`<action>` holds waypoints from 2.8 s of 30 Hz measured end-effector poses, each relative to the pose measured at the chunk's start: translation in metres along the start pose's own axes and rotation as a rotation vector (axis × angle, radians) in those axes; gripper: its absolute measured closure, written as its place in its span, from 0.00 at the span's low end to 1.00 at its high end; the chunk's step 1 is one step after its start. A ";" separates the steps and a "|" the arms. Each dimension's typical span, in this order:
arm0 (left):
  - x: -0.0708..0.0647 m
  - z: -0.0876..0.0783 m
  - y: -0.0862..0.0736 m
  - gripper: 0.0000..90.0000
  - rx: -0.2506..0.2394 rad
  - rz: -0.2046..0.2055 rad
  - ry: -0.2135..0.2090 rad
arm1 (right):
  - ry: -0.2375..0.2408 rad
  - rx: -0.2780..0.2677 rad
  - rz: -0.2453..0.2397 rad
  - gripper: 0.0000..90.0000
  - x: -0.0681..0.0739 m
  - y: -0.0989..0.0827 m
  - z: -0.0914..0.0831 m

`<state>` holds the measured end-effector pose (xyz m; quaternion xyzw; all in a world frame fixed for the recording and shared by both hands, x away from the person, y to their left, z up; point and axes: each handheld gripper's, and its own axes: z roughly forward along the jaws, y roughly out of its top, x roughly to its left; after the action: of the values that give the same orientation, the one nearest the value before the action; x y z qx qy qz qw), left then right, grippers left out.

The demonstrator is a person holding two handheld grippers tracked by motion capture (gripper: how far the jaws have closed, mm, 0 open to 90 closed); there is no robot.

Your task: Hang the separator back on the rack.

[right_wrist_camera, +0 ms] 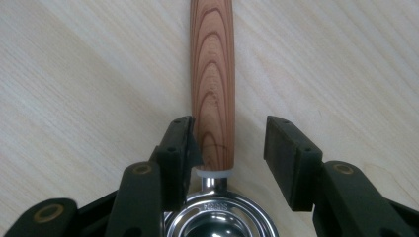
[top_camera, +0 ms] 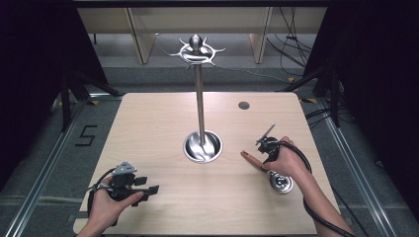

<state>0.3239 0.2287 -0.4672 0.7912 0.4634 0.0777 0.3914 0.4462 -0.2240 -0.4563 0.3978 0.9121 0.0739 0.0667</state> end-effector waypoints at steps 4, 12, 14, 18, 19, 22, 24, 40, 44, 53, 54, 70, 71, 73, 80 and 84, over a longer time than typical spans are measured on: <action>0.000 0.001 0.000 0.41 0.005 0.002 0.003 | 0.017 0.030 -0.005 0.60 0.001 0.000 0.004; 0.000 0.002 0.000 0.41 0.007 -0.001 0.002 | 0.026 0.080 -0.008 0.63 0.005 0.000 0.012; 0.000 0.002 0.000 0.41 0.007 -0.001 0.002 | 0.023 0.071 -0.010 0.65 0.006 0.000 0.014; 0.000 0.002 0.000 0.41 0.007 0.001 0.004 | 0.027 0.080 -0.020 0.68 0.005 0.000 0.014; 0.000 0.002 0.000 0.41 0.007 0.000 0.004 | 0.022 0.075 -0.046 0.69 0.002 0.000 0.015; 0.000 0.001 0.000 0.41 0.009 0.005 0.014 | 0.023 0.103 -0.017 0.71 0.005 0.002 0.016; 0.000 0.001 0.000 0.41 0.008 -0.002 0.010 | 0.022 0.107 -0.024 0.71 0.004 0.003 0.016; 0.001 0.002 0.000 0.41 0.009 -0.004 0.008 | 0.036 0.050 -0.054 0.77 0.000 -0.003 0.014; 0.001 0.002 0.000 0.41 0.005 -0.005 0.009 | 0.052 -0.028 -0.029 0.77 0.000 -0.010 0.002; 0.001 0.002 0.000 0.41 0.007 -0.005 0.010 | 0.059 -0.171 0.023 0.77 -0.002 -0.028 -0.014; 0.001 0.002 0.000 0.41 0.008 -0.004 0.010 | 0.080 -0.195 0.042 0.77 -0.001 -0.031 -0.016; 0.001 0.002 0.000 0.41 0.011 0.000 0.015 | 0.034 -0.436 0.069 0.77 -0.004 -0.064 -0.039; 0.001 0.002 0.000 0.41 0.010 0.000 0.012 | 0.034 -0.436 0.069 0.77 -0.004 -0.064 -0.039; 0.001 0.002 0.000 0.41 0.012 0.002 0.014 | 0.038 -0.453 0.079 0.77 -0.002 -0.066 -0.041; 0.000 0.002 0.000 0.41 0.008 -0.001 0.007 | 0.045 -0.523 0.104 0.77 0.001 -0.071 -0.047; 0.000 0.002 0.000 0.41 0.011 0.003 0.010 | 0.046 -0.547 0.101 0.77 0.000 -0.072 -0.048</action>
<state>0.3253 0.2272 -0.4686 0.7936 0.4645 0.0799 0.3847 0.3860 -0.2758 -0.4227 0.4081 0.8386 0.3294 0.1472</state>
